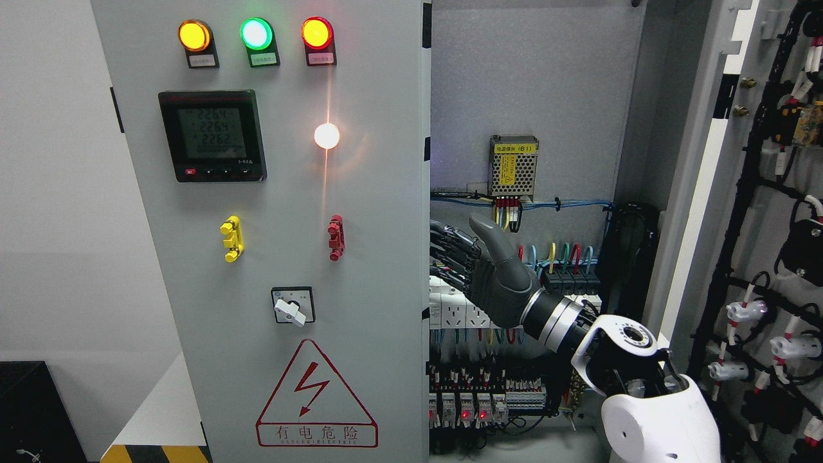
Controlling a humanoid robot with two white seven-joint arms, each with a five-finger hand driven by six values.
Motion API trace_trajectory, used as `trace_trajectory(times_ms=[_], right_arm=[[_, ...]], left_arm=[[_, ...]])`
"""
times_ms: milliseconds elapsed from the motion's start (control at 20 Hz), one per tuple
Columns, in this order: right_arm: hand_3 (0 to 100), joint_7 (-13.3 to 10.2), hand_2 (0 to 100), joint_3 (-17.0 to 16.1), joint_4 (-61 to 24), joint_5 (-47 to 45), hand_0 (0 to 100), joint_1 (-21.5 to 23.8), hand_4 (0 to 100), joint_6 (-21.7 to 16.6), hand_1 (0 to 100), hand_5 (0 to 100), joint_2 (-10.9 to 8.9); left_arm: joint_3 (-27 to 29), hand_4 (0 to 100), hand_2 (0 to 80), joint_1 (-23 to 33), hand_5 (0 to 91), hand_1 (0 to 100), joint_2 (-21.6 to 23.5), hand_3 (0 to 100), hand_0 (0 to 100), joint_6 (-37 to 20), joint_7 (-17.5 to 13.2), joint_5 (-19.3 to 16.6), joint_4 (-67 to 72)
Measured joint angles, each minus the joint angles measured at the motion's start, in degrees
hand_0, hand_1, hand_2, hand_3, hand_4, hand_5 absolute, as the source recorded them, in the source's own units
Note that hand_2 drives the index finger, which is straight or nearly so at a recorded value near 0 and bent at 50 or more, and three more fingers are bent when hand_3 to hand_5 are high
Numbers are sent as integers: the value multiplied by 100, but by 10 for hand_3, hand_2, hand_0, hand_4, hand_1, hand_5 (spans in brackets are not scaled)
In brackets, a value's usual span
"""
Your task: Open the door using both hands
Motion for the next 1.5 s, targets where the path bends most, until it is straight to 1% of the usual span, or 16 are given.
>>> trace_trajectory(times_ms=[150, 401, 902, 1503], right_arm=[[0, 47, 0, 5, 34, -1, 190, -36, 0, 0, 0, 0, -3], [0, 221, 0, 16, 101, 2, 190, -85, 0, 0, 0, 0, -17], [0, 298, 0, 27, 183, 6, 190, -110, 0, 0, 0, 0, -34], [0, 641, 0, 25, 221, 11, 191, -140, 0, -14, 0, 0, -41]], left_arm=[[0, 0, 0, -2, 0, 0, 0, 0, 0, 0, 0, 0, -12], [0, 0, 0, -1, 0, 0, 1, 0, 0, 0, 0, 0, -19], [0, 0, 0, 2, 0, 0, 1, 0, 0, 0, 0, 0, -9], [0, 0, 0, 0, 0, 0, 1, 0, 0, 0, 0, 0, 3]])
